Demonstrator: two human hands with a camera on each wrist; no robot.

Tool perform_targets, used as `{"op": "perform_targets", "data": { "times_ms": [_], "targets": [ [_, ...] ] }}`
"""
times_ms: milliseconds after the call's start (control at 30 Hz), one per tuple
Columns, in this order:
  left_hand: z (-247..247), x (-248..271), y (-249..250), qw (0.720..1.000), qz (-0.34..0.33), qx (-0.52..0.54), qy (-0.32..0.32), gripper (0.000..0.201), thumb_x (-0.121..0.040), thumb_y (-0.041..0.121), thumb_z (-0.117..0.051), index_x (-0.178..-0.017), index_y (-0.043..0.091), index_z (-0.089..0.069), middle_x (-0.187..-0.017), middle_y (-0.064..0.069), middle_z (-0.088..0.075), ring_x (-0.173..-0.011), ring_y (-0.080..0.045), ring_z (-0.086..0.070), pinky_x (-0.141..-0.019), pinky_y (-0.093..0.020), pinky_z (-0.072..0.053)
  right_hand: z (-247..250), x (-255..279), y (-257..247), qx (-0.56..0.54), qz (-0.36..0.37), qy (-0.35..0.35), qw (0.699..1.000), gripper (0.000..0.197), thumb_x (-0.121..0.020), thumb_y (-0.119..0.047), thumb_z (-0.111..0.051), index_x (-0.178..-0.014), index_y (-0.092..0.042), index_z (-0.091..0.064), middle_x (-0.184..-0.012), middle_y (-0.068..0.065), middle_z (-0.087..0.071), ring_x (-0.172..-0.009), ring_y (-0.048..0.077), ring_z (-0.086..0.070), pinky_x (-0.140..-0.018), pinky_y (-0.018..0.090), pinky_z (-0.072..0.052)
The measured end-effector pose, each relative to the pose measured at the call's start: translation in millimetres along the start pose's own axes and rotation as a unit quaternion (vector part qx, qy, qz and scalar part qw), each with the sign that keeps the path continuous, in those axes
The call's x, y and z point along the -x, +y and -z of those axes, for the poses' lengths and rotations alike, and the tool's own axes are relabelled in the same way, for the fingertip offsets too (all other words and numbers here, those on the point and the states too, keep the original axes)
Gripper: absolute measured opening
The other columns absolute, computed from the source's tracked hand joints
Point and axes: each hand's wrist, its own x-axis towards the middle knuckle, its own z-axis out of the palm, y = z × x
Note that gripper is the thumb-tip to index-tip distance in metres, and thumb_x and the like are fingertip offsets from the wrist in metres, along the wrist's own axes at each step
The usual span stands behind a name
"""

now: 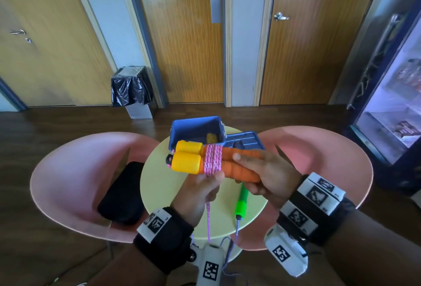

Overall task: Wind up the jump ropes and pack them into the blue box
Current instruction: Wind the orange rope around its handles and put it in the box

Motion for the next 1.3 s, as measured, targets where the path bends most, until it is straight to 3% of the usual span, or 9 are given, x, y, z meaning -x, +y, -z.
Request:
{"op": "perform_targets", "data": {
  "times_ms": [133,233,367,500,700,867,1000,1133,1300],
  "targets": [
    [-2,-3,-1,0.999,0.037,0.013,0.032,0.019,-0.071,0.028,-0.061,-0.059,0.02,-0.049,-0.052,0.001,-0.034,-0.048,-0.013,-0.026,-0.05,-0.027,-0.022,-3,1,1,0.023,0.057,0.036,0.997,0.036,-0.091,-0.032,-0.063,-0.094,0.004,-0.063,-0.053,0.014,-0.057,-0.036,0.018,-0.044,-0.038,0.02,-0.029],
    [-7,-4,-5,0.998,0.039,0.036,0.043,0.027,-0.089,0.034,-0.054,-0.071,0.013,-0.057,-0.058,-0.01,-0.045,-0.047,-0.021,-0.039,-0.048,-0.029,-0.031,-7,0,1,0.043,0.099,0.096,0.99,0.034,-0.091,-0.036,-0.064,-0.094,-0.002,-0.065,-0.061,0.031,-0.058,-0.037,0.02,-0.048,-0.038,0.021,-0.033],
    [-13,-1,-7,0.994,0.072,0.078,0.023,0.026,-0.088,0.028,-0.05,-0.076,0.01,-0.064,-0.063,-0.014,-0.056,-0.057,-0.023,-0.056,-0.063,-0.034,-0.051,-5,-4,3,0.176,0.141,0.187,0.956,0.024,-0.09,-0.038,-0.065,-0.083,-0.015,-0.064,-0.049,0.011,-0.061,-0.039,0.019,-0.057,-0.044,0.026,-0.044],
    [-9,8,-2,0.995,0.083,-0.035,-0.049,0.025,-0.089,0.031,-0.046,-0.077,0.014,-0.06,-0.054,-0.002,-0.046,-0.049,-0.014,-0.04,-0.051,-0.023,-0.034,10,-12,12,0.28,0.163,0.241,0.915,0.018,-0.085,-0.042,-0.067,-0.084,-0.029,-0.054,-0.068,-0.003,-0.065,-0.057,0.015,-0.064,-0.057,0.03,-0.05],
    [21,-4,12,0.895,0.014,-0.428,-0.124,0.019,-0.093,0.031,-0.06,-0.076,0.023,-0.061,-0.055,0.008,-0.048,-0.053,-0.003,-0.044,-0.055,-0.022,-0.035,18,-11,13,0.551,0.115,0.099,0.821,0.032,-0.088,-0.054,-0.057,-0.089,-0.023,-0.046,-0.077,-0.007,-0.053,-0.072,0.02,-0.053,-0.065,0.032,-0.038],
    [34,-28,25,0.861,-0.032,-0.469,-0.193,0.003,-0.087,0.028,-0.07,-0.088,0.026,-0.072,-0.071,0.012,-0.065,-0.069,0.003,-0.058,-0.068,-0.02,-0.045,2,2,-7,0.624,0.071,0.006,0.778,0.027,-0.088,-0.048,-0.056,-0.089,-0.022,-0.049,-0.085,-0.003,-0.055,-0.08,0.019,-0.051,-0.066,0.032,-0.033],
    [36,-32,26,0.86,-0.055,-0.459,-0.214,0.014,-0.083,0.046,-0.067,-0.091,0.035,-0.066,-0.069,0.006,-0.062,-0.064,-0.004,-0.055,-0.064,-0.026,-0.046,3,3,-18,0.616,0.026,-0.063,0.785,0.023,-0.087,-0.043,-0.061,-0.083,-0.021,-0.054,-0.075,-0.006,-0.054,-0.075,0.017,-0.054,-0.057,0.022,-0.036],
    [38,-36,26,0.825,-0.11,-0.506,-0.226,0.029,-0.084,0.062,-0.054,-0.098,0.04,-0.066,-0.088,0.012,-0.071,-0.081,-0.004,-0.064,-0.074,-0.037,-0.052,15,-3,-21,0.583,-0.034,-0.098,0.806,0.039,-0.082,-0.048,-0.065,-0.094,-0.011,-0.069,-0.089,0.008,-0.071,-0.082,0.022,-0.068,-0.076,0.038,-0.055],
    [41,-37,29,0.803,-0.18,-0.515,-0.241,0.03,-0.093,0.053,-0.046,-0.1,0.034,-0.069,-0.097,0.016,-0.07,-0.09,0.001,-0.061,-0.078,-0.026,-0.05,22,2,-27,0.542,-0.06,-0.113,0.831,0.039,-0.08,-0.052,-0.067,-0.099,-0.018,-0.065,-0.094,0.005,-0.072,-0.087,0.024,-0.07,-0.084,0.042,-0.058]
  ]
}}
